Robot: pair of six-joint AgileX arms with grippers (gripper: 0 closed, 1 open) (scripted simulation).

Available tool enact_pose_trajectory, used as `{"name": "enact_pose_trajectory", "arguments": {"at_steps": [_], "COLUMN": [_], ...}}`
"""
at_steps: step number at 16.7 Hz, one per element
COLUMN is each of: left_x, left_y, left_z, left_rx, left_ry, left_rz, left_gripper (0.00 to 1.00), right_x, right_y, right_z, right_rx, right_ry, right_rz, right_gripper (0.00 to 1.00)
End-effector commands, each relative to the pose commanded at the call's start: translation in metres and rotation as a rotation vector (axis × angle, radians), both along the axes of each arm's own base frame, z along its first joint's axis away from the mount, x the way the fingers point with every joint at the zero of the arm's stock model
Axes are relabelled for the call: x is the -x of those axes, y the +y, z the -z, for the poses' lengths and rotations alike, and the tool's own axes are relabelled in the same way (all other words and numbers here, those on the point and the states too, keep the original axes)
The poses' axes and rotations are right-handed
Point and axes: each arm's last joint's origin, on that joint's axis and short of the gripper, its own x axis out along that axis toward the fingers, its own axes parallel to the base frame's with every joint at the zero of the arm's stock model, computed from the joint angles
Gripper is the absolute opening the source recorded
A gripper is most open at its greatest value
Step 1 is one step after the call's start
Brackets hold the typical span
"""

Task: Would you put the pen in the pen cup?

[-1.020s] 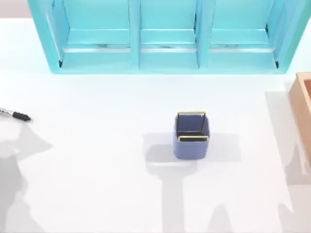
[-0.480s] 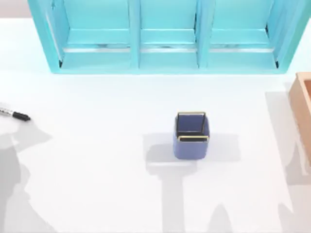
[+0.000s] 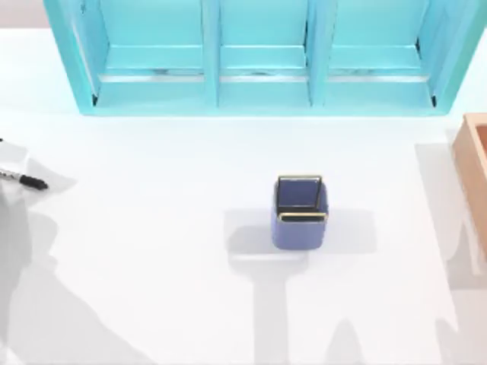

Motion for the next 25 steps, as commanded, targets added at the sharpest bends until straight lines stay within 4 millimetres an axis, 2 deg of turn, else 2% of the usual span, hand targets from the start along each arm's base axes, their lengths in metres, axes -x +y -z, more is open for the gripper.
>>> {"name": "enact_pose_trajectory", "arguments": {"at_steps": [4, 17, 25], "left_x": [-0.0002, -0.0002, -0.0002], "left_y": [-0.0002, -0.0002, -0.0002], "left_z": [0.0001, 0.0001, 0.0001], "left_rx": [0.0, 0.0, 0.0], "left_ry": [0.0, 0.0, 0.0], "left_rz": [0.0, 0.0, 0.0], "left_gripper": [1.0, 0.02, 0.0], "right_x": [0.0, 0.0, 0.0], "right_y": [0.0, 0.0, 0.0], "right_z": [0.0, 0.0, 0.0], "right_rx": [0.0, 0.0, 0.0], "right_ry": [0.0, 0.0, 0.0], "right_rz": [0.0, 0.0, 0.0], "right_gripper": [1.0, 1.0, 1.0]}}
